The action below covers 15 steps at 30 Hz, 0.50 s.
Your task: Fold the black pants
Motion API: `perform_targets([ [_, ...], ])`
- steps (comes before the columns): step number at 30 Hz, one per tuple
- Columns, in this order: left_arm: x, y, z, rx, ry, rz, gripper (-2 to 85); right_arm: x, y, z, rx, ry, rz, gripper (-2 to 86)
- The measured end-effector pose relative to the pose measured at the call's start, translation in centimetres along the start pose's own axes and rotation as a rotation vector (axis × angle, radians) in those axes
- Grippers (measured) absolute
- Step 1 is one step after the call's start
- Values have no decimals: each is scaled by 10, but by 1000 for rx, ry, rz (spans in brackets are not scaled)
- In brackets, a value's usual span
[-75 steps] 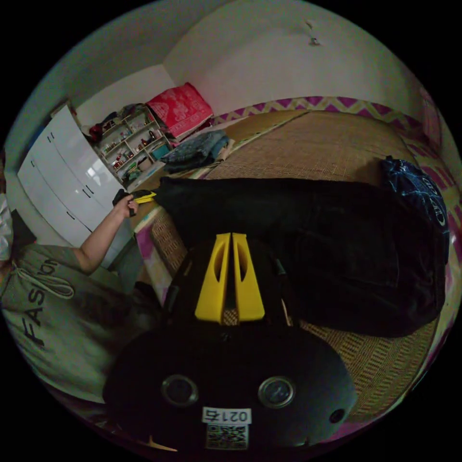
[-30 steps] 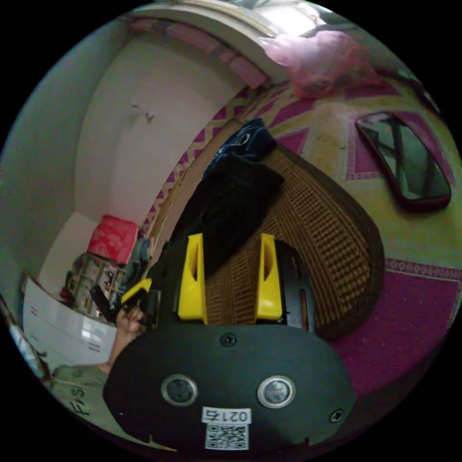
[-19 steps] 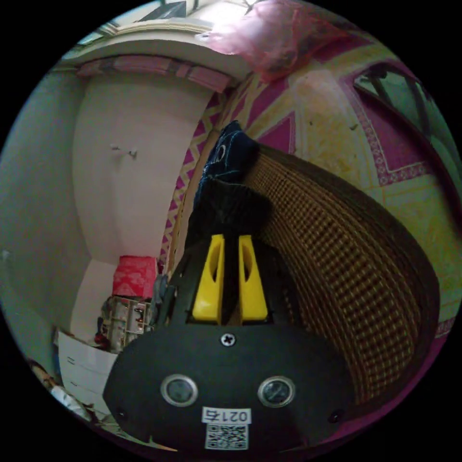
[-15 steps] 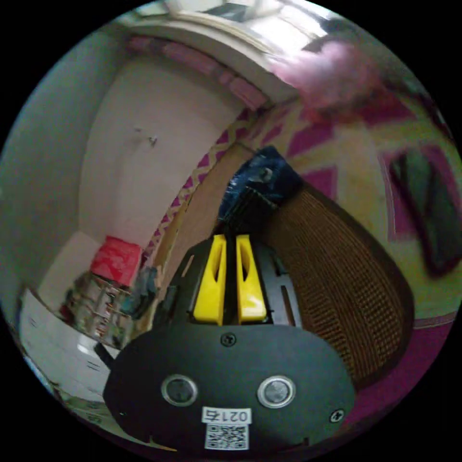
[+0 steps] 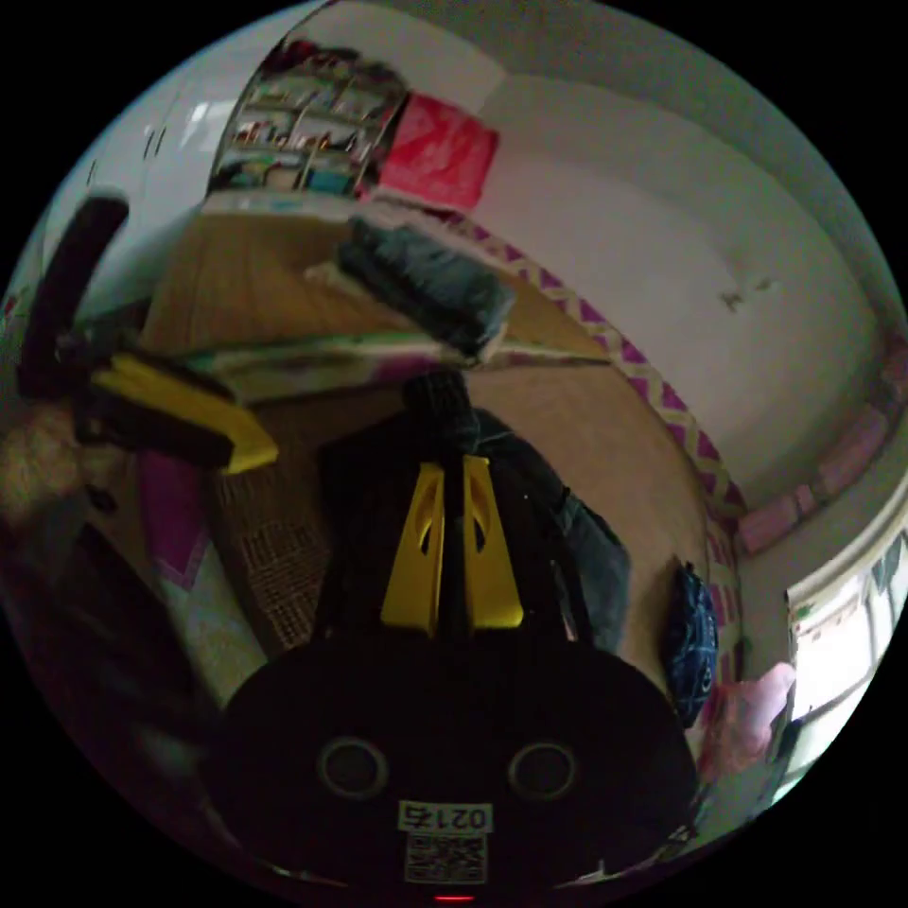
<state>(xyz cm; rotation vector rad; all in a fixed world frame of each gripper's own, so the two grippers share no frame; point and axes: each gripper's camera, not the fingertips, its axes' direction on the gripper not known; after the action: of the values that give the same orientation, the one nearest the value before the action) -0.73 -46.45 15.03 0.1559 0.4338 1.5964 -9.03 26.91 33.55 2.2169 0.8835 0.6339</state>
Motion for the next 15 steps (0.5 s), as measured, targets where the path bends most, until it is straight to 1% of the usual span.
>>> perform_targets([
  [1,-14,2,-7,-6,-9,-17,-10,-34,4,42,-79,-9,-53,14],
  [2,-21,3,-11,-8,-11,-24,-10,-46,8,55,-90,5,-64,14],
  [3,-34,4,-19,-6,-13,-34,-10,-57,13,62,-48,40,-35,14],
  [5,-52,4,-31,1,-22,-52,-10,-57,13,59,-19,38,10,14],
  [6,-64,3,-38,7,-23,-64,-10,-56,13,53,27,44,44,15],
  [9,-90,-5,-49,35,-11,-90,-9,-76,16,63,76,80,12,16],
  [13,-118,-23,-58,54,0,-104,-9,-120,39,139,-47,-22,-86,25],
  [15,-129,-32,-61,63,-10,-102,-7,-118,54,148,-19,-39,-59,32],
])
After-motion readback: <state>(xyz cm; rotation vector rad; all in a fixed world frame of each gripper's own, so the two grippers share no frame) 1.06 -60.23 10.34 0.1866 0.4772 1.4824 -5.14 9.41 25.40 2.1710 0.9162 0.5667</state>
